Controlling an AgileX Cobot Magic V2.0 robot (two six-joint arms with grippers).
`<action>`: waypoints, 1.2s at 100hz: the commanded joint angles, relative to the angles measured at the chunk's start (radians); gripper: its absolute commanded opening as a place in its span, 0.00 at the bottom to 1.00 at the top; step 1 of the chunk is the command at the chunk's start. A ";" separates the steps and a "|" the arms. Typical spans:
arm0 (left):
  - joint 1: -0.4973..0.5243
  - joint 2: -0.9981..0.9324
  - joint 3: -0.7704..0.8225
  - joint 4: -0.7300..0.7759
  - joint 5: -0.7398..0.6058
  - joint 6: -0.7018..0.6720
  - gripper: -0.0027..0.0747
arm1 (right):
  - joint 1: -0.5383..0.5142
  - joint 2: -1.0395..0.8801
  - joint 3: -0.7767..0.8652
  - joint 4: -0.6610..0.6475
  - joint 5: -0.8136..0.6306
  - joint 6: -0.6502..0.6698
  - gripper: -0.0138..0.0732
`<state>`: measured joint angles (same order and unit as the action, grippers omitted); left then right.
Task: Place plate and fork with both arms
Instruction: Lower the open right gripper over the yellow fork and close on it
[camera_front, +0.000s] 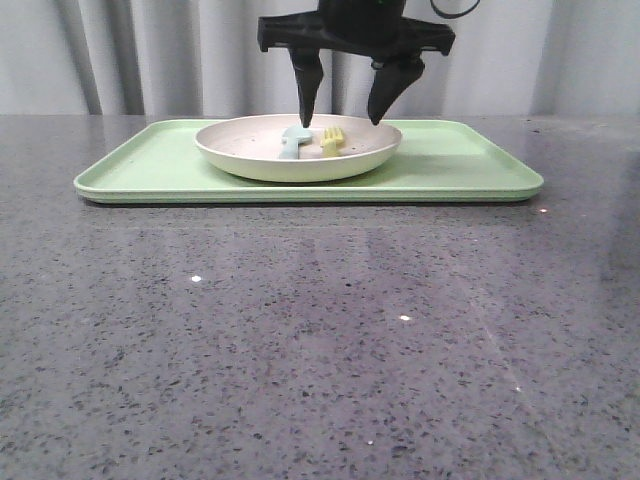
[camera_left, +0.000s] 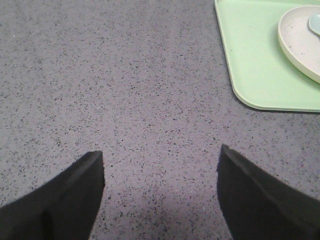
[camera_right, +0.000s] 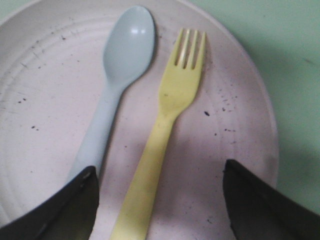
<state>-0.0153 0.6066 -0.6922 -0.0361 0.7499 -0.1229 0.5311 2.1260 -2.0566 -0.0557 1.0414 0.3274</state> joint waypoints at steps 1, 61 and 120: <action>0.000 0.000 -0.025 -0.008 -0.066 -0.014 0.64 | 0.001 -0.057 -0.036 -0.012 -0.023 0.003 0.76; 0.000 0.000 -0.025 -0.008 -0.066 -0.014 0.64 | 0.001 -0.048 -0.036 -0.039 -0.024 0.008 0.76; 0.000 0.000 -0.025 -0.008 -0.066 -0.014 0.64 | 0.001 0.008 -0.036 -0.012 -0.008 0.009 0.76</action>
<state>-0.0153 0.6066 -0.6922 -0.0361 0.7499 -0.1245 0.5311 2.1847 -2.0611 -0.0693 1.0530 0.3350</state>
